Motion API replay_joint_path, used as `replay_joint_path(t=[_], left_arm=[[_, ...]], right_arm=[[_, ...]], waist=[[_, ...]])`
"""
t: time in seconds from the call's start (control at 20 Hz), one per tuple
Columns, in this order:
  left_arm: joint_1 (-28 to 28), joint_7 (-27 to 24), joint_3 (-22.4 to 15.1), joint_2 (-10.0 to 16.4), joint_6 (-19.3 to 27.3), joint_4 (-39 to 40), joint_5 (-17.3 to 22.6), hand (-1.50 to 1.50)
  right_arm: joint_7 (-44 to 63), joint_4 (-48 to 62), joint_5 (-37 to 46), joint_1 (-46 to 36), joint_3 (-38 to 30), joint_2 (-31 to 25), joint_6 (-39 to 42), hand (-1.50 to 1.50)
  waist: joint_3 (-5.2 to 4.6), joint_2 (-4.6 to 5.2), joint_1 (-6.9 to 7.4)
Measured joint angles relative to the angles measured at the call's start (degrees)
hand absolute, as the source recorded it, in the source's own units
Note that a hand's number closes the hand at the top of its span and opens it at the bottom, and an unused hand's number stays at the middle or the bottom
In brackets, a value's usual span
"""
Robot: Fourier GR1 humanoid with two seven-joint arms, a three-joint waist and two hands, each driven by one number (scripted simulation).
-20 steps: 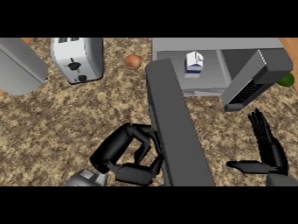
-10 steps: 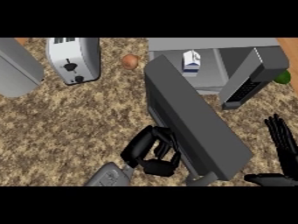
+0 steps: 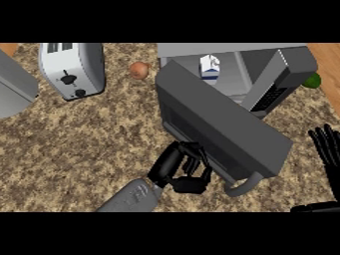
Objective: Pick up the milk, place it into the microwave and close the microwave
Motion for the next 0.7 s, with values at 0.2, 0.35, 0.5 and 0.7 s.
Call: replay_joint_path(t=[0.2,0.35,0.5,0.7], left_arm=[[-3.27,0.28,-3.8,0.18,2.27,2.61,5.4,1.5],[-4.83,-0.92,-5.31,0.2,4.18,2.75,9.42,1.5],[-6.63,-1.58,-6.05,0.24,6.19,2.15,13.39,1.5],[-8.7,-3.05,-6.12,0.15,10.19,1.89,17.72,1.5]], right_arm=[[2.42,-4.71,-1.82,0.89,1.61,-0.22,1.14,-1.5],[4.33,-7.83,-3.39,1.29,2.6,-0.78,2.33,-1.5],[6.33,-10.1,-4.96,0.79,3.28,-1.58,3.45,-1.5],[8.33,-12.8,-6.31,0.64,3.38,-3.73,4.93,-1.5]], waist=[[-0.02,0.29,-1.51],[-0.08,0.51,-2.55],[-0.11,0.78,-3.56],[-0.16,1.0,-5.0]])
